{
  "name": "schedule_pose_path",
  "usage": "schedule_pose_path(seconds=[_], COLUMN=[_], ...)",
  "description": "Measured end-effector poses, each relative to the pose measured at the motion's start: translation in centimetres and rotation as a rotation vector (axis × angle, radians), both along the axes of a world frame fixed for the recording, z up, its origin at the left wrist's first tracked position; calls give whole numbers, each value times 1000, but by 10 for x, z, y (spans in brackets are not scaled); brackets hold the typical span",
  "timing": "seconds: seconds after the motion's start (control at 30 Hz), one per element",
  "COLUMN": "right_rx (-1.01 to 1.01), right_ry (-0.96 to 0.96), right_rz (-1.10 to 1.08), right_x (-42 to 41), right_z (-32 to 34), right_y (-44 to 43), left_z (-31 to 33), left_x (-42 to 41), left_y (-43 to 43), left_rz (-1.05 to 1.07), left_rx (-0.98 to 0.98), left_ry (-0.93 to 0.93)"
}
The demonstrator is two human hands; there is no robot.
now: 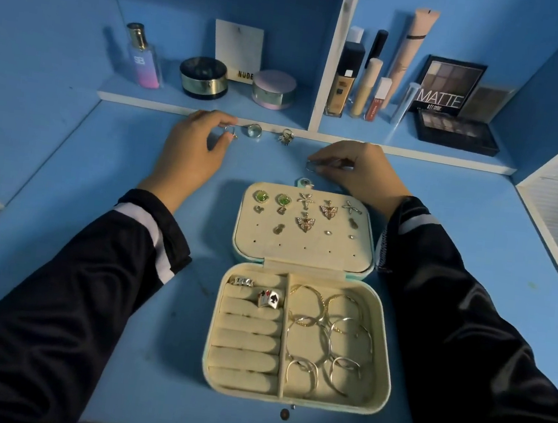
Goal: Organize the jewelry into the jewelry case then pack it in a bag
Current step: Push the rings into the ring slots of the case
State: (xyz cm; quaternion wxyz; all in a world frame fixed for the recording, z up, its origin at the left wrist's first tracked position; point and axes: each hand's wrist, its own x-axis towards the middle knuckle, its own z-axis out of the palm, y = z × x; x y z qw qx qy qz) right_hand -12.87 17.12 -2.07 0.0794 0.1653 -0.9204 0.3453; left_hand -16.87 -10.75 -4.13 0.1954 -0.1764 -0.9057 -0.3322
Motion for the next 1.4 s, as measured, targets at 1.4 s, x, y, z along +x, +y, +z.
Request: schedule_pose_path(seconds=[1.4], right_rx=[-232], right_ry=[-46], right_rz=[-29], right_x=[-4], right_z=[-13], right_y=[10], left_z=[-1], left_x=[-1], left_y=[-2], left_rz=[-20], left_rx=[47], left_ry=[-54])
